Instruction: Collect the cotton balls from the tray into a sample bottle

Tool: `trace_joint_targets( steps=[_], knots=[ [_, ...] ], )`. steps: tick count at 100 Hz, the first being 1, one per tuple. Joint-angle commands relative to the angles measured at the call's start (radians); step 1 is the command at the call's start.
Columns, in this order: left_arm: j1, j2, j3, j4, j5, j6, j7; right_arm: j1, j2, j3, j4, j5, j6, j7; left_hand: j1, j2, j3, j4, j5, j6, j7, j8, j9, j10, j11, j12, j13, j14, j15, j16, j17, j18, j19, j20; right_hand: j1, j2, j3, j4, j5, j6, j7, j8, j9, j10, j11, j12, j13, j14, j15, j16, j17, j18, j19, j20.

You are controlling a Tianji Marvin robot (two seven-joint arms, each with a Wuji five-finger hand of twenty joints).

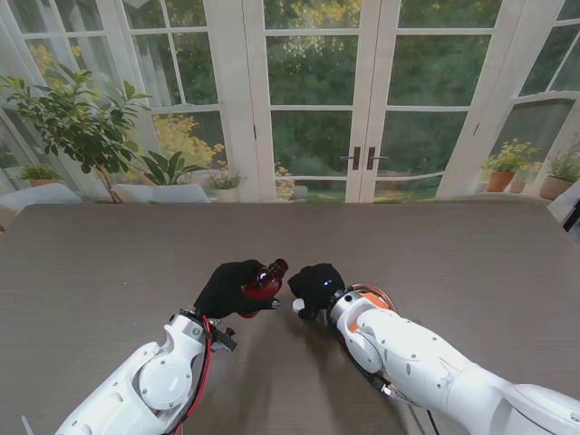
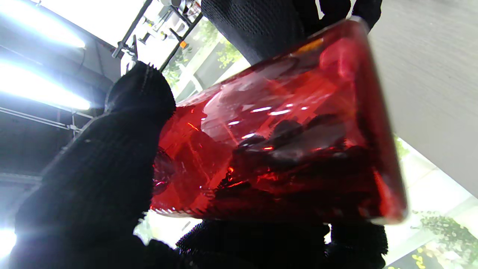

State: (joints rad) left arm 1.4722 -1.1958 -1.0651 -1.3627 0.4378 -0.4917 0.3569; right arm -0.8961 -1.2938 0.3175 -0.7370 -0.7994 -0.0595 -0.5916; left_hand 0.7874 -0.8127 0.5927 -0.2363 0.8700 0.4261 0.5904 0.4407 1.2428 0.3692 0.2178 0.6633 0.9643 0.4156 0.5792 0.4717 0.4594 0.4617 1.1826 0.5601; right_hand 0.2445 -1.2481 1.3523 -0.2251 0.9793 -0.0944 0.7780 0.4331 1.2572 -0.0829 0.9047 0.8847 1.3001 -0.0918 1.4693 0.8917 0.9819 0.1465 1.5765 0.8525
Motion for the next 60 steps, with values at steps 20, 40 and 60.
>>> trace_joint_targets(
  steps=[20, 40, 60],
  knots=[
    [0.002, -0.005, -0.001, -0.008, -0.009, 0.000, -0.022, 0.010, 0.000, -0.019, -0.016, -0.017, 0.015, 0.026, 0.244, 0.168, 0.284, 0.058, 0.143, -0.314, 0.297, 0.054, 0.089, -0.172, 0.047, 0.017, 0.023, -0.047, 0.001, 0.007, -0.020, -0.082, -0.010, -0.013, -0.002, -0.035, 0.042, -0.024, -0.016, 0.022, -0.012, 0.006, 0.020, -0.012, 0.010, 0.014, 0.022, -0.055, 0.038, 0.008, 0.001, 0.021, 0.060, -0.001],
    [0.001, -0.006, 0.000, -0.008, -0.014, -0.001, -0.024, 0.019, -0.006, -0.037, -0.006, -0.021, 0.020, 0.022, 0.246, 0.167, 0.282, 0.057, 0.143, -0.312, 0.296, 0.054, 0.090, -0.172, 0.048, 0.018, 0.021, -0.043, 0.000, 0.007, -0.021, -0.082, -0.010, -0.013, 0.016, -0.062, 0.052, -0.023, 0.001, 0.022, 0.007, 0.015, 0.035, -0.016, 0.015, 0.013, 0.022, -0.066, 0.061, 0.019, 0.013, 0.010, 0.079, 0.007],
    [0.000, -0.006, 0.002, -0.007, -0.016, -0.004, -0.026, 0.029, -0.021, -0.057, 0.023, -0.012, 0.019, 0.020, 0.246, 0.171, 0.278, 0.057, 0.142, -0.311, 0.295, 0.054, 0.088, -0.172, 0.048, 0.017, 0.022, -0.044, 0.000, 0.007, -0.021, -0.081, -0.010, -0.012, 0.041, -0.064, 0.059, -0.019, 0.015, 0.021, 0.013, 0.020, 0.051, -0.019, 0.015, 0.012, 0.022, -0.069, 0.078, 0.027, 0.026, 0.008, 0.092, 0.010]
  ],
)
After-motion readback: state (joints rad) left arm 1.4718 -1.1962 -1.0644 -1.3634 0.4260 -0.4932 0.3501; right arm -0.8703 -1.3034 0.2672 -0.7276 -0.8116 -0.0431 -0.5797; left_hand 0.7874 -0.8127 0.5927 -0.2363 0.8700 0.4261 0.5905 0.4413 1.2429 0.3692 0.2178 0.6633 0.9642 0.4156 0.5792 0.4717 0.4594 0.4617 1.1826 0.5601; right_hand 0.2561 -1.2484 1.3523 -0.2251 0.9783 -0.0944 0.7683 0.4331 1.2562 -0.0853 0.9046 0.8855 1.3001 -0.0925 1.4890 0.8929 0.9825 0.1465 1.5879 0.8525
